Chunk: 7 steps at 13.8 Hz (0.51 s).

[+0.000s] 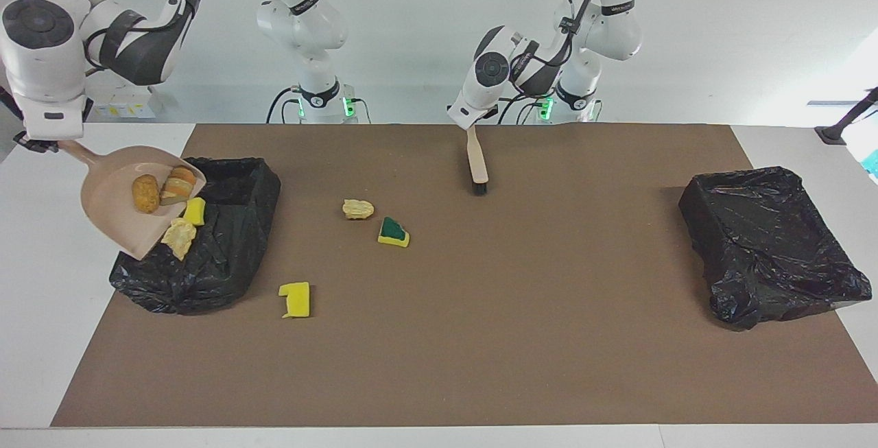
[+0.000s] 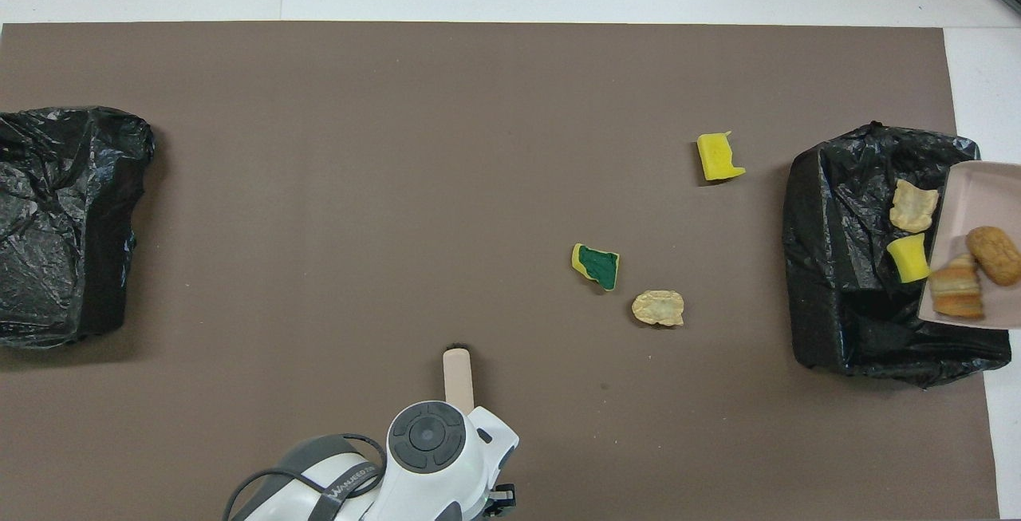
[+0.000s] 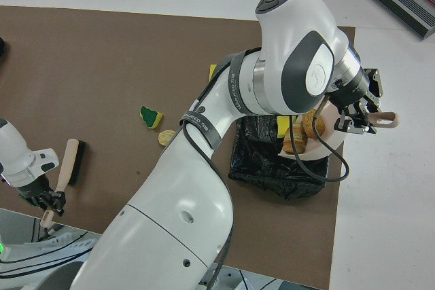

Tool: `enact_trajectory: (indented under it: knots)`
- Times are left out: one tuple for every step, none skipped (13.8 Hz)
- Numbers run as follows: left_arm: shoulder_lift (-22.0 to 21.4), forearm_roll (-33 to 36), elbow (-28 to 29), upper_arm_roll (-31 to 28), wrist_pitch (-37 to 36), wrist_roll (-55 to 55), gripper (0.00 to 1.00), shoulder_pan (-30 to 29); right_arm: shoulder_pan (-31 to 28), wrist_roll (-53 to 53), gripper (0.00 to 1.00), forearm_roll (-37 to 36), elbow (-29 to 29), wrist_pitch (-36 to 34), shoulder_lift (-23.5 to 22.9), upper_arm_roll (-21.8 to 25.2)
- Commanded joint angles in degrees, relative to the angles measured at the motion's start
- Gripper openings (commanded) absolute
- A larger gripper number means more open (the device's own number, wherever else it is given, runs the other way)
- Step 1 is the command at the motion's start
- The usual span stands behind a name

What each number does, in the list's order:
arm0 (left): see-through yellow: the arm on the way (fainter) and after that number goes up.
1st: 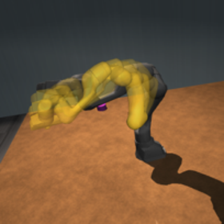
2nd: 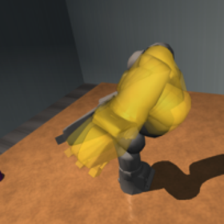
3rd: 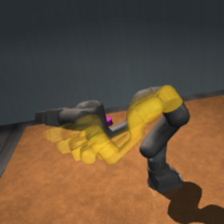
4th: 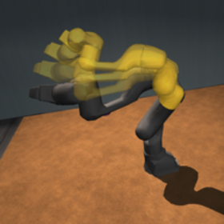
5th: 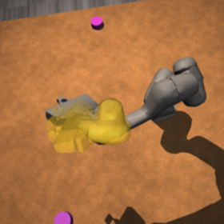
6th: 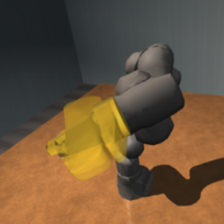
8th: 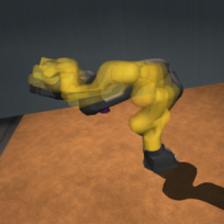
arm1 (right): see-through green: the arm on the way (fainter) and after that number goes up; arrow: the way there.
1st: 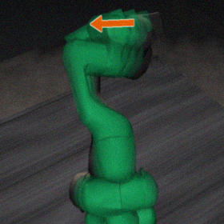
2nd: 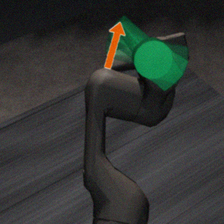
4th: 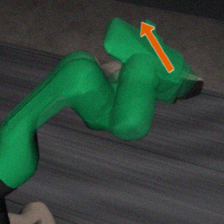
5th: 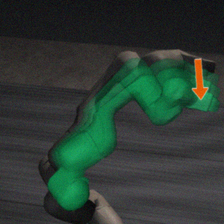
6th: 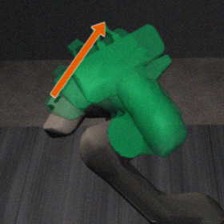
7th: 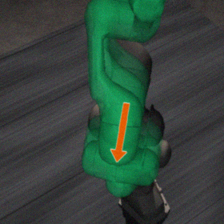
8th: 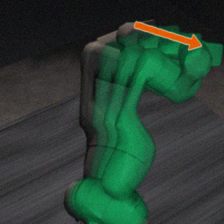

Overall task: Sweep and dump trash in bin
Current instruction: 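Release the brush with the left gripper while the right gripper tilts the dustpan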

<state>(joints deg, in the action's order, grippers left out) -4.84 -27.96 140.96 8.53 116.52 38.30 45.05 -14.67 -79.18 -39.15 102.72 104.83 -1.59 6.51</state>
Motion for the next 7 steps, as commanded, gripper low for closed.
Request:
enact_trajectory:
  knots:
    - [0.8, -1.0, -0.3, 0.0, -0.6, -1.2, 0.51, -0.8, 2.8, 2.5, 0.0, -3.6, 0.6, -2.8, 2.0, -0.2]
    - [0.8, -1.0, -0.3, 0.0, -0.6, -1.2, 0.52, -0.8, 3.5, 2.5, 0.0, -4.3, 0.6, -3.2, 2.4, -0.3]
    - [0.9, -1.0, -0.9, 0.0, 0.0, -1.1, 0.57, -0.8, 5.0, 2.5, 0.0, -5.7, 0.6, -3.7, 3.0, -0.4]
    - [0.9, -0.9, -1.9, -0.1, 0.3, -0.8, 0.63, -1.0, 6.0, 2.5, 0.0, -7.2, 0.6, -4.0, 3.4, -0.4]
    - [0.7, -0.5, -3.1, -0.5, 0.0, -0.5, 0.71, -1.3, 7.0, 2.6, 0.0, -9.4, 0.6, -3.8, 4.0, -0.4]
    - [0.7, 0.0, -4.2, -0.5, -0.2, -0.7, 0.75, -3.1, 7.1, 2.8, 0.0, -10.8, 0.6, -3.2, 4.0, -0.4]
    - [0.8, 0.3, -4.6, -0.4, 0.2, -0.9, 0.79, -4.9, 7.3, 2.9, 0.0, -10.9, 0.6, -3.1, 4.3, -0.5]
